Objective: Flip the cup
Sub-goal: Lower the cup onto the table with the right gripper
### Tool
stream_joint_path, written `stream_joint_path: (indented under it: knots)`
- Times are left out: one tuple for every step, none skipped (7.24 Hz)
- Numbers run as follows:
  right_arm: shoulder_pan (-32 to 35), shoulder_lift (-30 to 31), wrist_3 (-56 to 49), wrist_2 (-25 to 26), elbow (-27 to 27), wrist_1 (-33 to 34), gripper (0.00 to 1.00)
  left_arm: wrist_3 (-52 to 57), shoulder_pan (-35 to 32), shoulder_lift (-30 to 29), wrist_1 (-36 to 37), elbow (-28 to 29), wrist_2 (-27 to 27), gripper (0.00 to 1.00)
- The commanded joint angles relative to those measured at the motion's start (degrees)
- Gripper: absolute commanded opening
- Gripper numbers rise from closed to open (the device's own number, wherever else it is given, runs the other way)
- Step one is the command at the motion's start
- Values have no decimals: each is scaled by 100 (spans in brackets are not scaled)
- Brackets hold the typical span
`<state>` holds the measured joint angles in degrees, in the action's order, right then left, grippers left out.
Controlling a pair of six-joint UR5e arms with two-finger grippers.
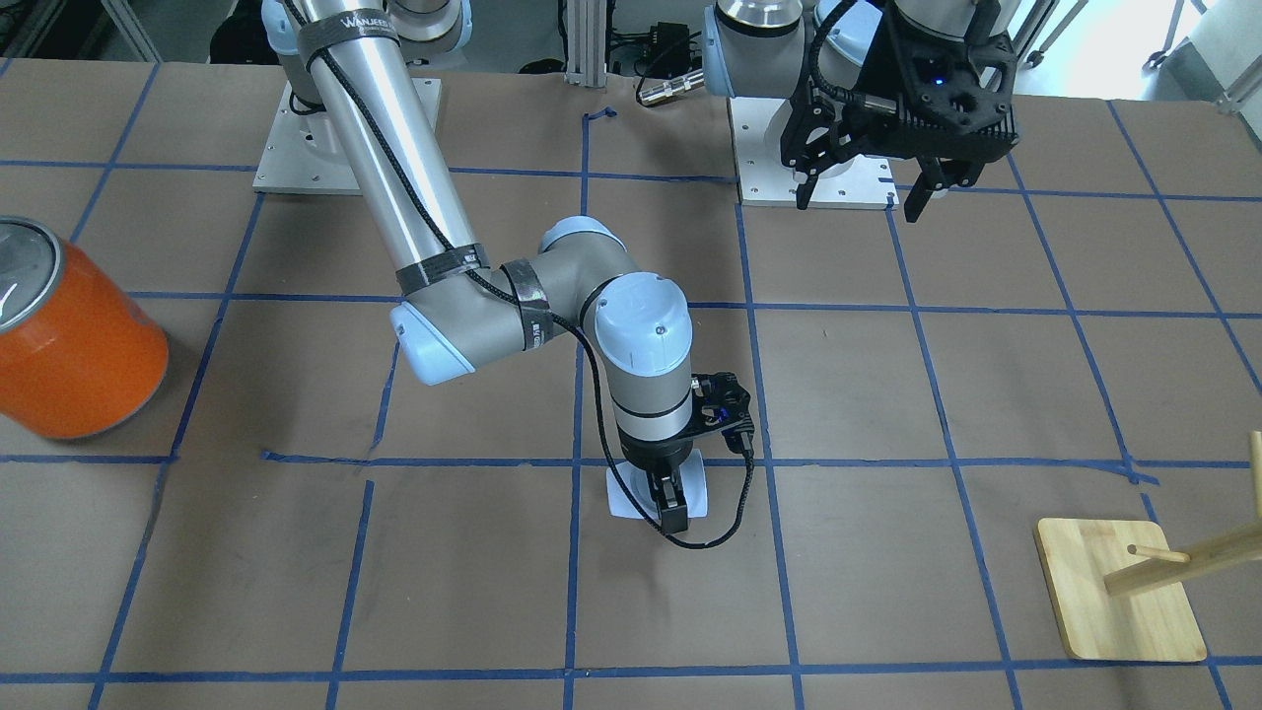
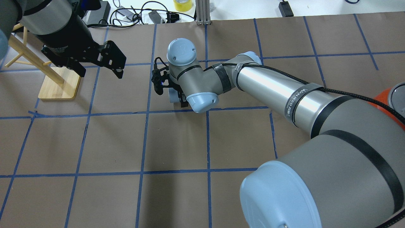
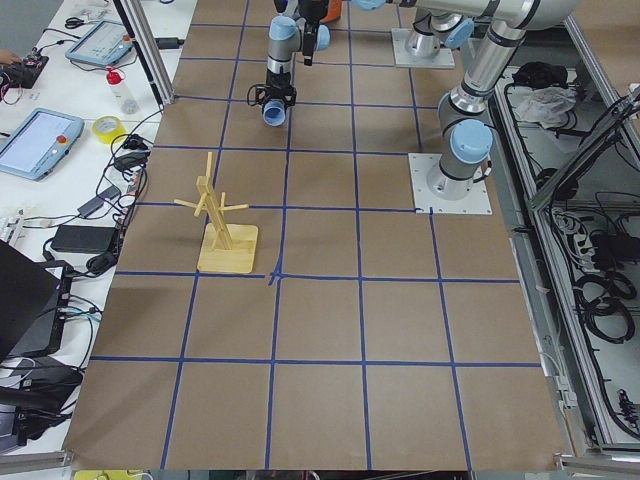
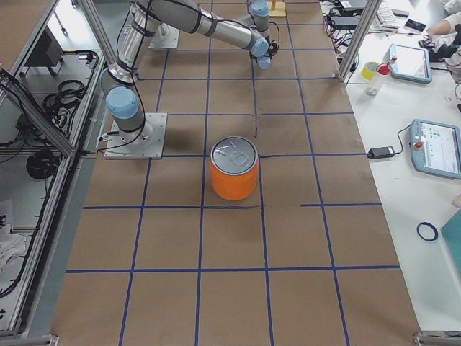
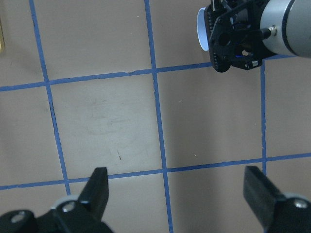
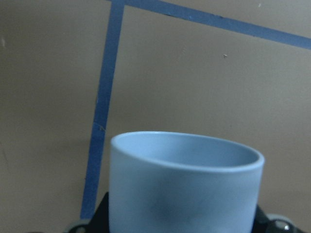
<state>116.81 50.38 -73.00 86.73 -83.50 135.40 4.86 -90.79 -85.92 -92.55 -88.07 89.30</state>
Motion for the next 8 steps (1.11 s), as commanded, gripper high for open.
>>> stream_joint_path:
  knots:
    - [17, 7, -4, 11, 1, -49, 40, 6, 0, -4, 0, 0, -26, 100]
    - [17, -10, -47, 11, 18, -40, 48, 6, 0, -4, 0, 0, -44, 100]
    - [17, -28, -48, 11, 18, -40, 61, 6, -8, -4, 0, 9, -53, 100]
    - [17, -45, -48, 2, 9, -40, 69, 6, 0, -4, 0, 0, -44, 100]
    - [17, -46, -48, 2, 9, -40, 76, 6, 9, -4, 0, 0, -18, 100]
    - [17, -72, -39, -24, 9, -32, 82, 6, 9, -4, 0, 0, -26, 100]
    - [26, -98, -48, -59, 18, -23, 91, 6, 0, -4, 0, 0, -35, 100]
    - [17, -98, -48, -77, 35, -14, 100, 6, 0, -4, 0, 0, -27, 100]
